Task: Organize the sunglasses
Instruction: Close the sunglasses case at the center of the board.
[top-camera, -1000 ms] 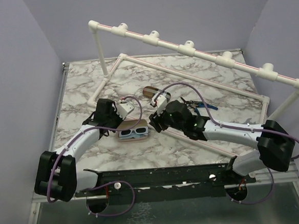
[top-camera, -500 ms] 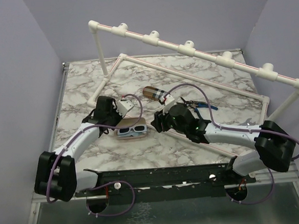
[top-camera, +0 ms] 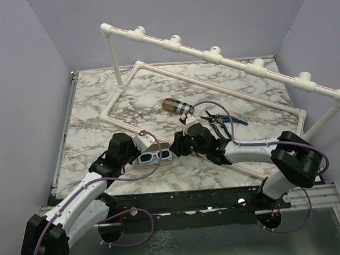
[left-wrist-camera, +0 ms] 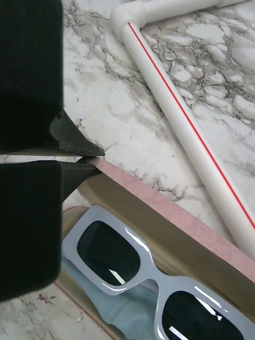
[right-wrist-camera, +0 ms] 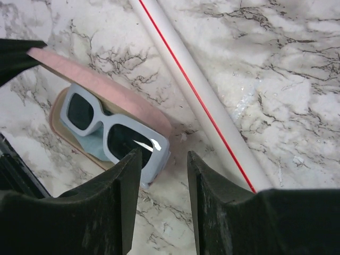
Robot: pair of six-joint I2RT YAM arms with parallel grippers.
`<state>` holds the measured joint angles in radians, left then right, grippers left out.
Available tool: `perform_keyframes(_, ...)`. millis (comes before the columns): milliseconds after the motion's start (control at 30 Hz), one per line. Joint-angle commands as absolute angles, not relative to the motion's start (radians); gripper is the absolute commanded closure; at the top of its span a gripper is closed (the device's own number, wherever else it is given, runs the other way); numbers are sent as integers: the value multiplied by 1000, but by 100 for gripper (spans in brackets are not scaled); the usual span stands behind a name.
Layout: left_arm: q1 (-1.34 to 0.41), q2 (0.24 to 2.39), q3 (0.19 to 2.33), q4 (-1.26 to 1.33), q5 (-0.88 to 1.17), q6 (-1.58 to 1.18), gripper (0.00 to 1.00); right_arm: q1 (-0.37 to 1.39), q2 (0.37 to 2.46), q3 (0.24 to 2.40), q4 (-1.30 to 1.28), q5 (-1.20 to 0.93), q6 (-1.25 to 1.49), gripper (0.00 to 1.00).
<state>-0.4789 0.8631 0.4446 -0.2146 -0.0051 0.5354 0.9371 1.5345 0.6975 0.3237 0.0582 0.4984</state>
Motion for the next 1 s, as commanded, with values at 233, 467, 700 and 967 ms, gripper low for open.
perform_keyframes(233,-569,841,344,-33,-125,484,100,991,1471,654,257,105,635,59)
perform_keyframes(467,-584,851,326,38,-150,468,100,1001,1540,686,247,145,649,63)
perform_keyframes(700,-587,848,315,38,-121,468,100,1000,1562,732,189,258,627,64)
perform_keyframes(967,-589,853,312,40,-112,464,100,1000,1635,757,254,198,609,64)
